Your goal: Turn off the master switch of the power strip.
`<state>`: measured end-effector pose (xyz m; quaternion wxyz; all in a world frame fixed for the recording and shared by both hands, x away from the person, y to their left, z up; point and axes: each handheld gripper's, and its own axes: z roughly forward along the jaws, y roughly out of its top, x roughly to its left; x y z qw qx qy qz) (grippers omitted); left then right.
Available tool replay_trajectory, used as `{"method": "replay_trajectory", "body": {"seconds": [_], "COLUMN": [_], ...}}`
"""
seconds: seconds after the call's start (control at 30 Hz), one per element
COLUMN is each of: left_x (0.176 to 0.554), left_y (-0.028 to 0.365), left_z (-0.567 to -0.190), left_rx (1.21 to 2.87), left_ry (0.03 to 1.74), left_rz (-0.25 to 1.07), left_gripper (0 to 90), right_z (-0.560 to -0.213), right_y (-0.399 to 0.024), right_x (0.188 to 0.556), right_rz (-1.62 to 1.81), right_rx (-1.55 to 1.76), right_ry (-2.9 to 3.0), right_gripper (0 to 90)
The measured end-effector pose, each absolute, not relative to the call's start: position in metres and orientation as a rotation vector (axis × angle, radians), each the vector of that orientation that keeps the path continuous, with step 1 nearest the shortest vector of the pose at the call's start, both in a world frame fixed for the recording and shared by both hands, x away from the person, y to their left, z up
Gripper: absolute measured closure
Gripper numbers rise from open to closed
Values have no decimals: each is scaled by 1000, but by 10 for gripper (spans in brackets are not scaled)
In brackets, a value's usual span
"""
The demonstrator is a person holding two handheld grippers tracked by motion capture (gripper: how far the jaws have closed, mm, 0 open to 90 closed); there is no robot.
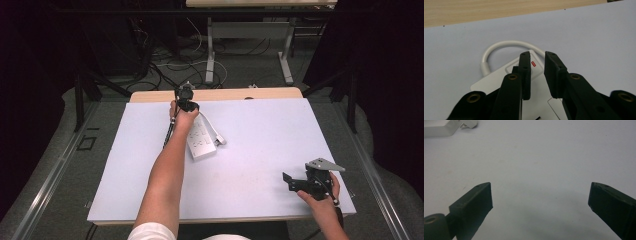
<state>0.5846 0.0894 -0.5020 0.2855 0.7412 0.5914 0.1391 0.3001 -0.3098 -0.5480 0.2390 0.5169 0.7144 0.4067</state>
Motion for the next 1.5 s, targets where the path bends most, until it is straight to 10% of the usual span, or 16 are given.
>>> {"method": "replay_trajectory", "body": {"seconds": [1.5], "left_x": [543], "left_y": [130], "left_z": [-465], "left_rx": [1941], "left_ry": [1498], "left_rz": [395], "left_gripper": [421], "right_z": [-548], "right_y": [-307], "right_x": [300], "right_rz": [1111], "right_rx": [1385], "right_ry": [1974], "right_gripper": [49]}}
